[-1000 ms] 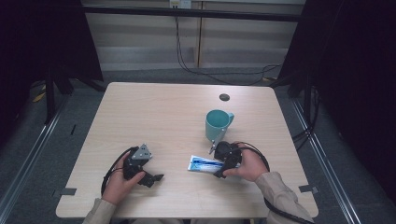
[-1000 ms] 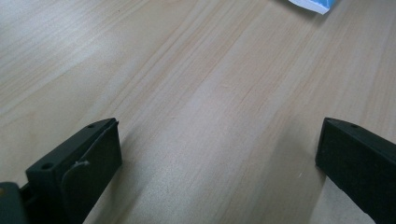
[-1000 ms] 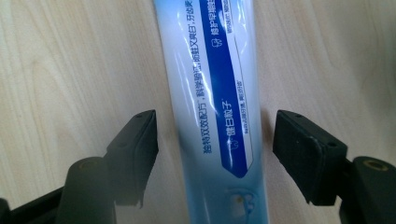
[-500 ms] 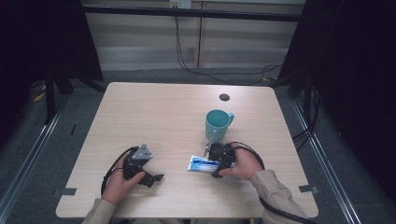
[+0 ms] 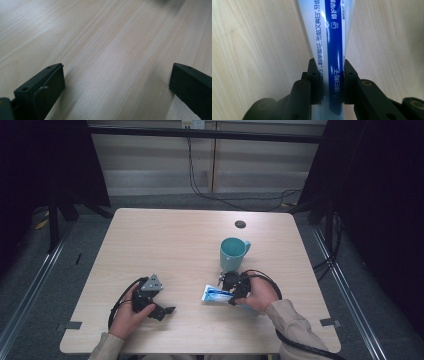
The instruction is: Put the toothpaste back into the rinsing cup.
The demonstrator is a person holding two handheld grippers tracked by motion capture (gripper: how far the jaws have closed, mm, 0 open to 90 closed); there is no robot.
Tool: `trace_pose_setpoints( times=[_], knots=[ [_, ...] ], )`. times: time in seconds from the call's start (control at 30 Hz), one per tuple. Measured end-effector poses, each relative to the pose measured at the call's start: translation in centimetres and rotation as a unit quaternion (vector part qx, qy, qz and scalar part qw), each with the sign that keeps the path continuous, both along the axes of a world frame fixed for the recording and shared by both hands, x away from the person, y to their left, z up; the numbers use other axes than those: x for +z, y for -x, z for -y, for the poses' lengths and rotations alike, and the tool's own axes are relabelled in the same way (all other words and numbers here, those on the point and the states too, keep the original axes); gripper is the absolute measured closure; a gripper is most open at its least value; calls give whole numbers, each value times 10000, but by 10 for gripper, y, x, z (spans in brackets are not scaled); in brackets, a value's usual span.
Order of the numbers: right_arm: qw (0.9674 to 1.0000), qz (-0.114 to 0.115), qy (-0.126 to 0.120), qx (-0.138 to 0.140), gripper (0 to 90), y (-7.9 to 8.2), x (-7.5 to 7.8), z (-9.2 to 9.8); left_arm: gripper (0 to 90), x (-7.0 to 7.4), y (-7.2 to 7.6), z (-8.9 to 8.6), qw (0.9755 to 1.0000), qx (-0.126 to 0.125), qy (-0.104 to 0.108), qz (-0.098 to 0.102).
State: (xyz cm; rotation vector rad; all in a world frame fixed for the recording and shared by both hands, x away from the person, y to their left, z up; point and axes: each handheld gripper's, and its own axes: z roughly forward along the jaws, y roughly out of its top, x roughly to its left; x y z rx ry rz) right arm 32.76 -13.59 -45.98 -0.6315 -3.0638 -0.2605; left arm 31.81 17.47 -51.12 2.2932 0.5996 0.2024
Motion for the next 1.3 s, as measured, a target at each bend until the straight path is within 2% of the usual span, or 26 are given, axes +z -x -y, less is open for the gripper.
trace_pose_setpoints(
  times=[0.2, 0.27, 0.37, 0.4, 0.47, 0.5, 0.53, 0.57, 0.6, 0.63, 0.67, 0.77, 0.9, 1.0, 1.03, 1.07, 1.1, 1.17, 1.2, 1.23, 1.27, 1.3],
  knots=[
    [9994, 135, -290, -102, 749, 4, 1, 13, 0, 0, 0, 0, 10000, 1, 0, 0],
    [9979, 209, -565, -240, 749, 7, 7, 22, 0, 0, 0, 0, 10000, -2, -2, 1],
    [9971, 255, -659, -290, 748, 9, 12, 26, 0, 0, 0, 0, 10000, -2, -4, 1],
    [9959, 346, -776, -307, 748, 10, 16, 30, 0, 0, 0, 0, 10000, -2, -3, 1],
    [9941, 373, -951, -354, 748, 10, 19, 35, 0, 0, 0, 0, 10000, 1, 0, 1],
    [9941, 373, -951, -354, 748, 10, 19, 35, 0, 0, 0, 0, 10000, 1, 0, 1],
    [9915, 429, -1150, -429, 748, 10, 22, 40, 0, 0, 0, 0, 10000, -1, -2, 2],
    [9915, 429, -1150, -429, 748, 10, 22, 40, 0, 0, 0, 0, 10000, -1, -2, 2],
    [9885, 483, -1350, -472, 748, 11, 25, 45, 0, 0, 0, 0, 10000, 6, 3, 1],
    [9885, 483, -1350, -472, 748, 11, 25, 45, 0, 0, 0, 0, 10000, 0, 0, 1],
    [9858, 499, -1515, -532, 748, 11, 27, 49, 0, 0, 0, 0, 10000, 3, 3, 0],
    [9812, 582, -1722, -647, 748, 10, 29, 56, 0, 0, 0, 0, 10000, 3, 3, 0],
    [9734, 649, -2070, -739, 748, 11, 31, 63, 0, 0, 0, 0, 10000, 2, 3, 0],
    [9699, 733, -2170, -832, 748, 12, 33, 66, 0, 0, 0, 0, 10000, 2, 2, 0],
    [9699, 733, -2170, -832, 748, 12, 33, 66, 0, 0, 0, 0, 10000, 2, 2, 0],
    [9663, 756, -2297, -884, 748, 12, 33, 69, 0, 0, 0, 0, 10000, 2, 3, 1],
    [9655, 792, -2313, -895, 748, 12, 33, 70, 0, 0, 0, 0, 10000, 6, -5, 1],
    [9616, 854, -2449, -899, 748, 11, 33, 72, 0, 0, 0, 0, 10000, 3, 4, 0],
    [9616, 854, -2449, -899, 748, 11, 33, 72, 0, 0, 0, 0, 10000, 3, 3, 0],
    [9599, 830, -2507, -943, 748, 12, 33, 72, 0, 0, 0, 0, 10000, 4, 4, 0],
    [9555, 861, -2645, -981, 748, 12, 34, 74, 0, 0, 0, 0, 10000, 3, 3, 0],
    [9555, 861, -2645, -981, 748, 12, 34, 74, 0, 0, 0, 0, 10000, 3, 3, 0]
  ],
)
